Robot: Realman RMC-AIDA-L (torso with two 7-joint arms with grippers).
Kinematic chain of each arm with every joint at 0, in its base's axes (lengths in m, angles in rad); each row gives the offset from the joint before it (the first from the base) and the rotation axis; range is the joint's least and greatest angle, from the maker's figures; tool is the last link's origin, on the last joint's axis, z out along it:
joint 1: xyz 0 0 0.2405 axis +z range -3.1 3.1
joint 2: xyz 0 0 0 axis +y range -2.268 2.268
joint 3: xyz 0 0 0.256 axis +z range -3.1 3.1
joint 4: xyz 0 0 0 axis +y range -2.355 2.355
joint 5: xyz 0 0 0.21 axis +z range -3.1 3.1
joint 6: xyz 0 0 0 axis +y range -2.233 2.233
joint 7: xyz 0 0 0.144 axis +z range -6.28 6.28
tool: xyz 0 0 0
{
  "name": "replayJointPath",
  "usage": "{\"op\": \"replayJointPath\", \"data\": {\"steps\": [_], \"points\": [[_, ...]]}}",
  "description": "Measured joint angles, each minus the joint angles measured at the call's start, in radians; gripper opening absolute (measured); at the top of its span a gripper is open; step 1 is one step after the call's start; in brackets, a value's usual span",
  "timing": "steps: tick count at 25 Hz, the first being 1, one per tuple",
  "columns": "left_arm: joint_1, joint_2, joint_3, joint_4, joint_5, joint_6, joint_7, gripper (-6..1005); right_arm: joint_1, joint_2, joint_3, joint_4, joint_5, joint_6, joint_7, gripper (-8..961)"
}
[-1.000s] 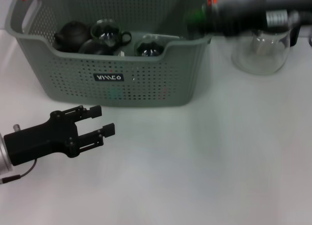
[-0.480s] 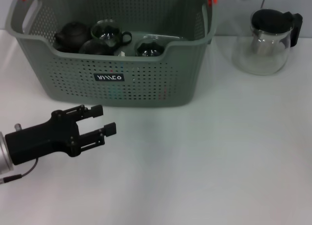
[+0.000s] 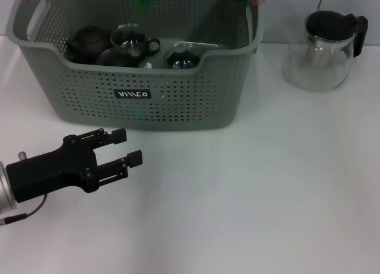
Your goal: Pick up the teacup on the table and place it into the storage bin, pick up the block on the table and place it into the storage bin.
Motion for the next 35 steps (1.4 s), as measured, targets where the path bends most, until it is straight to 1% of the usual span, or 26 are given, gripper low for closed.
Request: {"op": "replayJointPath", "data": {"steps": [3, 5, 6, 8, 10, 12, 13, 14, 15, 16, 18, 20, 21, 22, 24, 26, 27, 30, 32, 35], "points": [[0.002, -0.001, 0.0, 0.0, -0.002, 0.002, 0.0, 682, -0.024, 0.001, 0.006, -0.037, 0.02, -0.001, -0.005, 443], [0.005, -0.003, -0.002, 0.0, -0.01, 0.011, 0.0, 683, -0.07, 0.003, 0.007, -0.109, 0.054, -0.009, -0.013, 598], [0.005, -0.003, -0.005, 0.0, -0.015, 0.02, 0.0, 683, -0.105, 0.005, 0.007, -0.155, 0.096, -0.018, -0.029, 676], [0.007, 0.0, -0.019, 0.0, -0.022, 0.041, 0.001, 683, -0.205, 0.005, 0.011, -0.269, 0.229, -0.049, -0.108, 747], [0.008, 0.003, -0.04, 0.0, -0.023, 0.066, 0.005, 683, -0.316, 0.002, 0.023, -0.36, 0.422, -0.112, -0.25, 817], [0.01, 0.007, -0.062, 0.0, -0.024, 0.09, 0.007, 683, -0.448, -0.002, 0.048, -0.425, 0.637, -0.24, -0.454, 888], [0.011, 0.01, -0.07, 0.0, -0.024, 0.099, 0.007, 683, -0.506, -0.003, 0.061, -0.439, 0.716, -0.31, -0.543, 887], [0.015, 0.012, -0.074, 0.002, -0.024, 0.109, 0.008, 683, -0.574, -0.006, 0.083, -0.447, 0.793, -0.41, -0.649, 886], [0.018, 0.015, -0.077, 0.004, -0.024, 0.115, 0.009, 683, -0.626, -0.009, 0.101, -0.447, 0.838, -0.488, -0.72, 886], [0.024, 0.019, -0.077, 0.009, -0.023, 0.123, 0.009, 683, -0.679, -0.012, 0.121, -0.445, 0.868, -0.565, -0.782, 885], [0.029, 0.023, -0.077, 0.021, -0.018, 0.137, 0.01, 683, -0.772, -0.026, 0.146, -0.443, 0.868, -0.682, -0.841, 884], [0.033, 0.025, -0.069, 0.035, -0.013, 0.145, 0.012, 684, -0.855, -0.04, 0.151, -0.441, 0.777, -0.776, -0.858, 883], [0.033, 0.026, -0.061, 0.043, -0.008, 0.148, 0.015, 684, -0.888, -0.041, 0.151, -0.438, 0.719, -0.807, -0.865, 883], [0.033, 0.027, -0.049, 0.05, 0.003, 0.148, 0.022, 684, -0.908, -0.037, 0.152, -0.432, 0.675, -0.808, -0.873, 883], [0.026, 0.027, -0.02, 0.059, 0.034, 0.147, 0.037, 684, -0.942, -0.018, 0.153, -0.4, 0.573, -0.812, -0.912, 883], [0.013, 0.027, 0.017, 0.06, 0.06, 0.136, 0.046, 684, -0.945, -0.002, 0.157, -0.333, 0.515, -0.808, -0.971, 882], [0.006, 0.025, 0.038, 0.058, 0.066, 0.128, 0.049, 684, -0.935, 0.002, 0.161, -0.283, 0.508, -0.806, -0.993, 882], [-0.016, 0.02, 0.087, 0.042, 0.069, 0.108, 0.072, 732, -0.872, -0.004, 0.184, -0.101, 0.501, -0.808, -1.073, 882], [-0.026, 0.018, 0.104, 0.031, 0.072, 0.099, 0.095, 764, -0.836, -0.009, 0.201, -0.008, 0.492, -0.808, -1.14, 883], [-0.03, 0.016, 0.124, 0.02, 0.076, 0.095, 0.132, 812, -0.815, -0.008, 0.215, 0.058, 0.484, -0.809, -1.236, 883]]}}
